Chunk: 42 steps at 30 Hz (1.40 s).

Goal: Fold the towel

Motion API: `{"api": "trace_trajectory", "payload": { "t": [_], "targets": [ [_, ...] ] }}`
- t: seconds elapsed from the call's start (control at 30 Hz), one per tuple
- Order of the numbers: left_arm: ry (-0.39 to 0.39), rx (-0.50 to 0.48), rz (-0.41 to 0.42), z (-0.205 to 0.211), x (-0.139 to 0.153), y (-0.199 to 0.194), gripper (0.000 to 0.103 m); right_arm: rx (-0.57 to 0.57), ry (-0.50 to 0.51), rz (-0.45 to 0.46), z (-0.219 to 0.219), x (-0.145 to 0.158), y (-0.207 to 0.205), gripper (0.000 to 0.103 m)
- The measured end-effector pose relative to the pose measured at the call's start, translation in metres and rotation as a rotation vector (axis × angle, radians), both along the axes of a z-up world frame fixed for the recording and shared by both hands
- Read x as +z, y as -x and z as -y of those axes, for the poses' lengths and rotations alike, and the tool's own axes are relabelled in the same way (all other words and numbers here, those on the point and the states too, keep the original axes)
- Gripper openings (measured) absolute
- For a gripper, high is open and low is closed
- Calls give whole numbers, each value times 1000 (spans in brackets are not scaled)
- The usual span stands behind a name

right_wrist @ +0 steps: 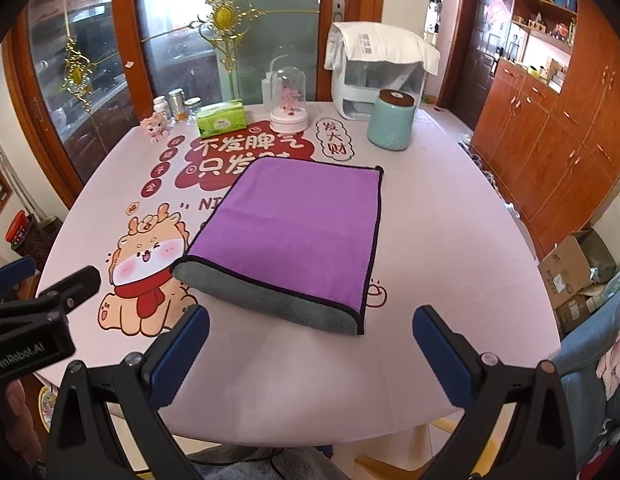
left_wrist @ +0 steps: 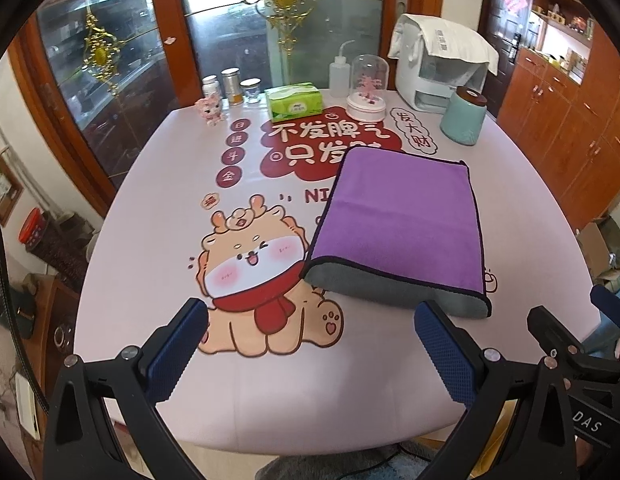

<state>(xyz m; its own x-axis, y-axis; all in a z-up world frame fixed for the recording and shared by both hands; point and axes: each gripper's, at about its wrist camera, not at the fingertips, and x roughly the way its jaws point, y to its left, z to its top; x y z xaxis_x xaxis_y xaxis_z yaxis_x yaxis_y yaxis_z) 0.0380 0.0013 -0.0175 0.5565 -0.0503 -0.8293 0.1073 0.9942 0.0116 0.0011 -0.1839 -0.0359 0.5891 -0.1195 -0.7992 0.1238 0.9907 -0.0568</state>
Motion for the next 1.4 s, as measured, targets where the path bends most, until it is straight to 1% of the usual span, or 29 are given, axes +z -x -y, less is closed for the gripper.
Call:
{"api": "trace_trajectory", "payload": {
  "t": [0.13, 0.23, 0.33, 0.53, 0.67, 0.8, 0.9, 0.97, 1.03, 1.17, 1.23, 1.3, 1.33, 1.4],
  "targets": [
    [-14, -33, -13, 0, -13, -16, 103, -43, -15, -6, 10, -10, -2, 102],
    [-33, -52, -36, 0, -27, -30, 103, -77, -47, -13, 21, -21, -6, 102],
    [-23, -80, -70, -1, -43, -45, 103, -106, -80, -31, 30, -36, -8, 102],
    [-40, -141, -109, 2, -77, -68, 103, -120, -71, -45, 41, -61, -13, 102],
    [-44, -179, -122, 3, -96, -87, 103, -91, -66, -48, 47, -76, -22, 102],
    [-32, -232, -161, 5, -113, -106, 103, -63, -68, -65, 55, -92, -33, 102],
    [-5, -277, -190, 5, -124, -121, 103, -36, -61, -81, 61, -104, -41, 102],
    [13, -308, -208, 5, -131, -129, 103, -9, -53, -95, 64, -111, -46, 97],
    [24, -335, -228, 5, -138, -135, 103, 17, -46, -111, 66, -119, -53, 95],
    [75, -391, -282, 2, -153, -148, 103, 50, -61, -127, 72, -129, -62, 94],
    [94, -409, -295, 0, -158, -153, 103, 73, -70, -131, 75, -132, -65, 93],
    [88, -429, -291, -1, -162, -156, 102, 100, -74, -138, 78, -136, -68, 90],
    [84, -450, -290, 0, -164, -156, 100, 114, -80, -144, 79, -139, -70, 89],
    [58, -479, -288, 2, -168, -157, 100, 138, -99, -160, 81, -145, -73, 86]
  ]
}}
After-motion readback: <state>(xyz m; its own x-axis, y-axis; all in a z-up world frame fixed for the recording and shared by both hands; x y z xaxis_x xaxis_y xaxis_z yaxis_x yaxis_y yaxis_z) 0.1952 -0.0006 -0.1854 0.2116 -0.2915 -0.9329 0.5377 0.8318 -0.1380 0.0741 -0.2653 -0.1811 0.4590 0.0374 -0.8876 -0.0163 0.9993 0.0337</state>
